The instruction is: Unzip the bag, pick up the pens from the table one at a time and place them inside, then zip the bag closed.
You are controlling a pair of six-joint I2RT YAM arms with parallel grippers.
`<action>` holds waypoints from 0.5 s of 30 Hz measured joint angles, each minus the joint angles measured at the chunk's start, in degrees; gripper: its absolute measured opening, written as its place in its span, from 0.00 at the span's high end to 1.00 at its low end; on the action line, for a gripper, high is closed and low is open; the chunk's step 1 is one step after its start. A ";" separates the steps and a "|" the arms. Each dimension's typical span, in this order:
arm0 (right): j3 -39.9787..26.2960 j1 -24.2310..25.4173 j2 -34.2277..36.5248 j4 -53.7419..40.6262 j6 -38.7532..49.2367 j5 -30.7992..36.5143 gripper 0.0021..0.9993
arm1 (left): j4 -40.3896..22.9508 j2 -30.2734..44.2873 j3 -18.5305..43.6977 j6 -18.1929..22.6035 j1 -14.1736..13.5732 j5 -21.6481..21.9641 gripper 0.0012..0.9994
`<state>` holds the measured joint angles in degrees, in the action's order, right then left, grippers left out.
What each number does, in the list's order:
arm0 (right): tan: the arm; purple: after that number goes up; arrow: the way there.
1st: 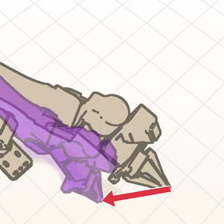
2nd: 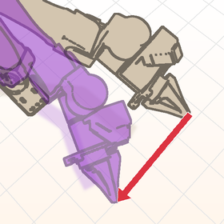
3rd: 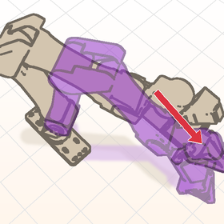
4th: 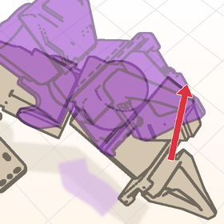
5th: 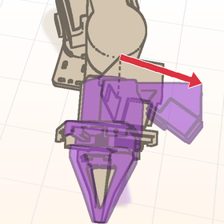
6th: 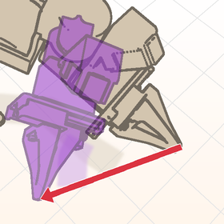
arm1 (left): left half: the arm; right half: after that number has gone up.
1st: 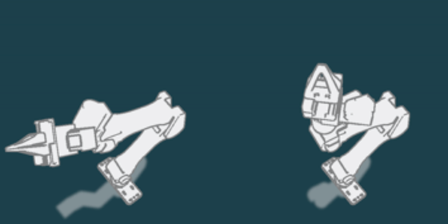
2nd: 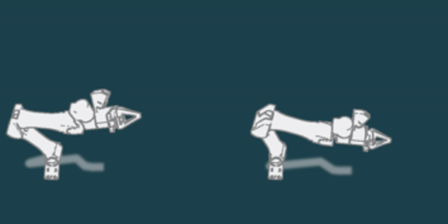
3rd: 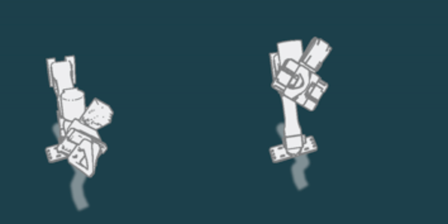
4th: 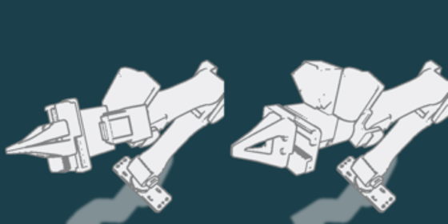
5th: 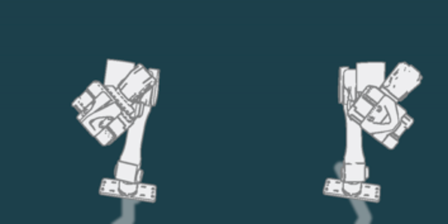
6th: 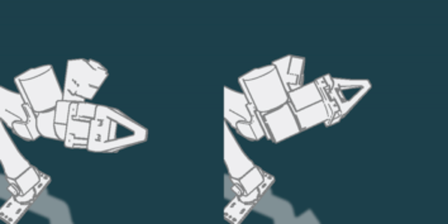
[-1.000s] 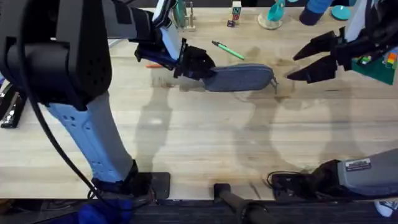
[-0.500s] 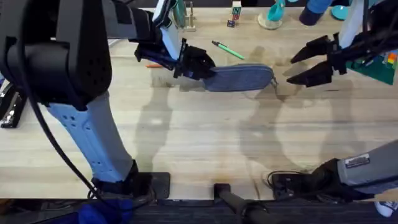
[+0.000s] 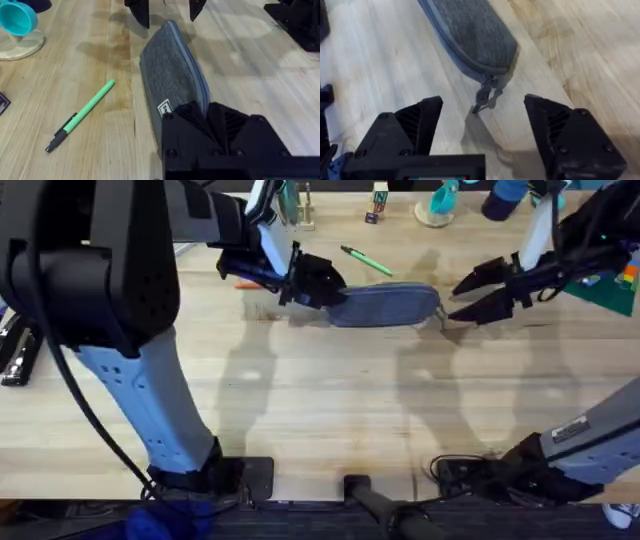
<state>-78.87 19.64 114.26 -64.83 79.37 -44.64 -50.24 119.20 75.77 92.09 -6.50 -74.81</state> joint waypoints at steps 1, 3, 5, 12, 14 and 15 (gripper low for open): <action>0.00 0.00 0.27 0.22 -0.09 0.00 0.01 | 0.05 0.00 0.00 0.00 0.00 -0.01 0.96; 0.00 -0.05 1.01 0.79 -0.66 -0.02 0.01 | 0.20 0.00 0.00 0.00 0.00 0.00 0.96; 0.00 -0.29 1.71 1.56 -1.33 -0.12 0.01 | 0.20 0.00 0.00 0.00 0.00 0.00 0.96; -0.02 -2.36 3.80 2.96 -2.99 -0.39 0.01 | 0.20 0.00 0.00 0.00 0.00 0.00 0.96; -0.02 -3.04 4.04 3.09 -3.11 -0.44 0.02 | 0.20 0.00 0.00 0.00 0.00 0.00 0.96; -0.06 -3.26 4.04 3.09 -3.10 -0.44 0.02 | 0.20 0.00 0.00 0.00 0.00 0.00 0.96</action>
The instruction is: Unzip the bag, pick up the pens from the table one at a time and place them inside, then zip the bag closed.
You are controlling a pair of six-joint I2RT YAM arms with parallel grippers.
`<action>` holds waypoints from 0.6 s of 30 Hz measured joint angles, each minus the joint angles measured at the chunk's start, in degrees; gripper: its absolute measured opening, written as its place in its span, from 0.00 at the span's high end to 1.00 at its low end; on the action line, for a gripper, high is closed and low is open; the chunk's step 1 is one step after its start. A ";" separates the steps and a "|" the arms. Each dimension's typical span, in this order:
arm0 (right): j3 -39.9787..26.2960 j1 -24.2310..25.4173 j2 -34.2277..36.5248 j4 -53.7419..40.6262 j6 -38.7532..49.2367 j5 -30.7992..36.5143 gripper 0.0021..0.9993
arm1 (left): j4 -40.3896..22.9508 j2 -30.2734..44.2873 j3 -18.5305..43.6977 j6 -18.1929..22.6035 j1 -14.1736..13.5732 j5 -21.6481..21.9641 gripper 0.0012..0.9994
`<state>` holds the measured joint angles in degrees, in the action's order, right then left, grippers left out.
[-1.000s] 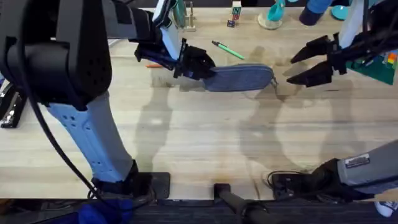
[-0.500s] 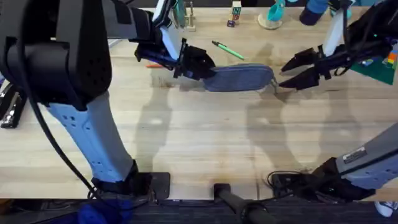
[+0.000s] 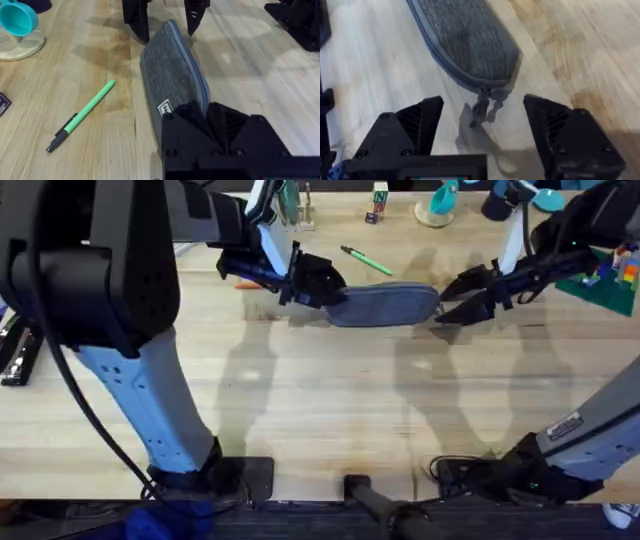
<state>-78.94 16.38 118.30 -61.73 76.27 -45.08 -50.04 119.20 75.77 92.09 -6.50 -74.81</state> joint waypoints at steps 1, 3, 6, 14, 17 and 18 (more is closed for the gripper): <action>0.00 -0.11 0.00 0.00 -0.02 0.00 0.03 | 0.00 0.00 0.00 0.00 0.00 0.00 0.96; 0.00 -0.15 0.00 0.04 -0.06 0.00 0.04 | 0.00 0.00 0.00 0.00 0.00 0.00 0.96; 0.00 -0.15 0.00 0.17 -0.56 0.00 0.04 | 0.00 0.00 0.00 0.00 0.00 0.00 0.96; 0.00 -0.17 0.00 0.28 -2.05 -0.17 0.05 | 0.02 0.00 0.00 -0.02 0.00 0.00 0.96; 0.00 -0.45 0.00 0.28 -2.88 -0.24 0.03 | 0.02 0.00 0.00 -0.02 0.00 0.00 0.96; -0.01 -0.61 0.00 0.27 -3.03 -0.22 0.03 | 0.02 0.00 0.00 -0.01 0.00 0.00 0.96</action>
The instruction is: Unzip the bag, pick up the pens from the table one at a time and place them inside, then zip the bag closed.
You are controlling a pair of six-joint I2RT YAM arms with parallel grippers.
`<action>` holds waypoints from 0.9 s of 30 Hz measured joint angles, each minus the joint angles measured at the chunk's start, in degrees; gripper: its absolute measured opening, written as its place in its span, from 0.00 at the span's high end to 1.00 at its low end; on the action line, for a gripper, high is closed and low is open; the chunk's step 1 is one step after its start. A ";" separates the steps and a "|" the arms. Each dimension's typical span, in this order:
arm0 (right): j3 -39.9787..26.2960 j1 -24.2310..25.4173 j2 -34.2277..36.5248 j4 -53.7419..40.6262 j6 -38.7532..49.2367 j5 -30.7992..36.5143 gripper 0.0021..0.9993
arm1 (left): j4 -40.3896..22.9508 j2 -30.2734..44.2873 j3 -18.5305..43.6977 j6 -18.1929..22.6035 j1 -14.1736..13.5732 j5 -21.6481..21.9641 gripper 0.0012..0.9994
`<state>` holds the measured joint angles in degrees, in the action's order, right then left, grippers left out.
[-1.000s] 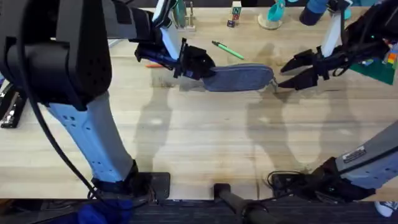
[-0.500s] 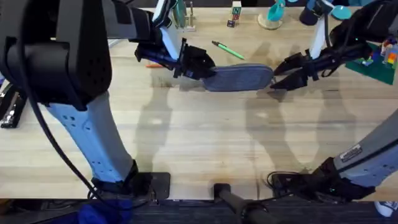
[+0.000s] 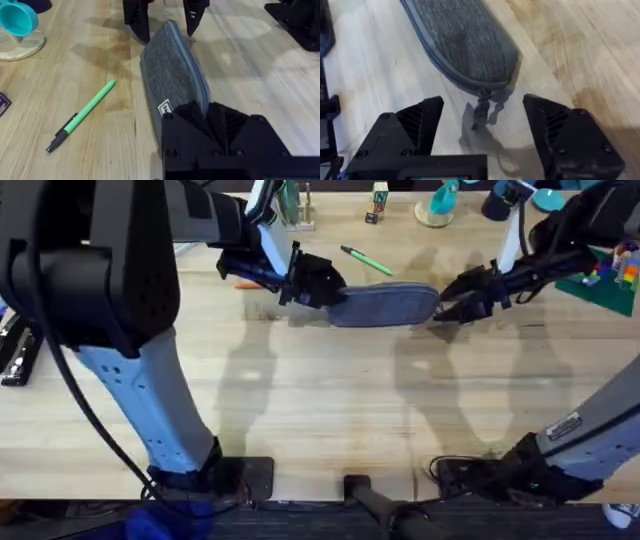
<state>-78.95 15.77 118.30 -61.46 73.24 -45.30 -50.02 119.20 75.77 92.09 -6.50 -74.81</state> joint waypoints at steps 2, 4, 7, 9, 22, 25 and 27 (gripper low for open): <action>-0.07 -0.43 0.00 -0.01 -0.23 0.12 0.04 | 0.00 0.00 0.00 -0.01 0.00 0.00 0.96; -0.14 -1.06 0.00 -0.06 -0.46 0.56 0.06 | 0.00 0.00 0.00 -0.01 0.00 0.00 0.96; -0.35 -1.80 0.00 -0.07 -0.76 1.35 0.10 | 0.00 0.00 0.00 -0.07 0.00 0.00 0.96; -0.48 -1.99 0.00 -0.05 -0.85 1.69 0.11 | 0.00 0.00 0.00 -0.14 0.00 0.00 0.96; -0.51 -1.54 0.00 -0.27 -1.29 3.72 0.62 | 0.02 0.00 0.00 -0.17 0.00 0.00 0.96; -0.51 -1.22 0.00 -0.26 -1.44 3.81 0.95 | 0.02 0.00 0.00 -0.17 0.00 0.00 0.96; -0.51 -1.08 0.00 -0.27 -1.49 3.91 0.97 | 0.11 0.00 0.00 -0.17 0.00 0.00 0.96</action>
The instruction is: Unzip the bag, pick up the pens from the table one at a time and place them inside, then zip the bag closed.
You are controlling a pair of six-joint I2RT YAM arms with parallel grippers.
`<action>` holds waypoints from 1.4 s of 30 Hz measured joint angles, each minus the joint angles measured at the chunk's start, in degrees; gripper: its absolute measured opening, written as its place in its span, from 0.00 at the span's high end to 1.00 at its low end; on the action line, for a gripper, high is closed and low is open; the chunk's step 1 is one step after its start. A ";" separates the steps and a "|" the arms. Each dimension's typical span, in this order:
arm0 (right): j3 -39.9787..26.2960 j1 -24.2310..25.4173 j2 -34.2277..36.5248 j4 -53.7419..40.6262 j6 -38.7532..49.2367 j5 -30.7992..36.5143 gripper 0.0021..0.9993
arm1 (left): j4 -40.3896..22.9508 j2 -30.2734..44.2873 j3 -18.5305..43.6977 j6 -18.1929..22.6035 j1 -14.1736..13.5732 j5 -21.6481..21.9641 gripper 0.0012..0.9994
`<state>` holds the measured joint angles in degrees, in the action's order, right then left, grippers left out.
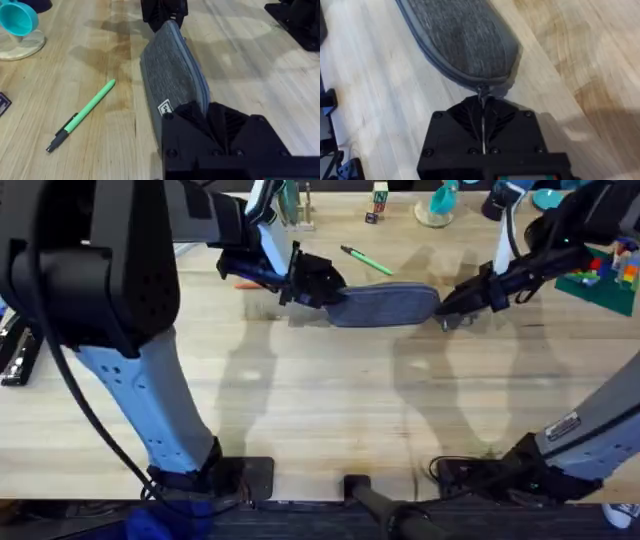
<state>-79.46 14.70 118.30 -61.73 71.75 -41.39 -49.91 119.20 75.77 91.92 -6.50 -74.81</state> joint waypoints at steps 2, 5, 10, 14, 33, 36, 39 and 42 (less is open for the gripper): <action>0.00 0.11 0.00 0.00 0.02 0.00 0.97 | 0.00 0.00 0.00 0.00 0.00 0.00 0.96; 0.00 0.11 0.00 0.04 0.02 0.02 0.97 | 0.00 0.00 0.00 0.00 0.00 0.00 0.96; 0.00 0.11 0.00 0.04 0.02 0.02 0.97 | 0.00 0.00 0.00 -0.02 0.00 0.00 0.96; 0.00 0.11 0.00 -0.08 0.02 0.02 0.97 | 0.00 0.00 0.00 0.00 0.00 0.00 0.96; -7.88 0.11 0.00 -10.23 0.70 1.29 0.97 | 0.02 0.00 0.00 0.00 0.02 0.02 0.96; -9.73 0.11 0.00 -11.94 0.70 1.53 0.97 | 0.02 0.00 0.00 0.00 0.07 0.02 0.96; -11.47 0.11 0.05 -13.31 0.71 1.32 0.97 | 0.04 0.00 0.00 0.00 0.07 0.02 0.96; -12.65 0.11 0.06 -14.42 0.71 0.65 0.97 | 0.02 0.00 0.00 0.00 0.04 0.04 0.96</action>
<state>-92.11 14.81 118.36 -76.16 72.45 -40.73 -49.89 119.20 75.77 91.92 -6.46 -74.76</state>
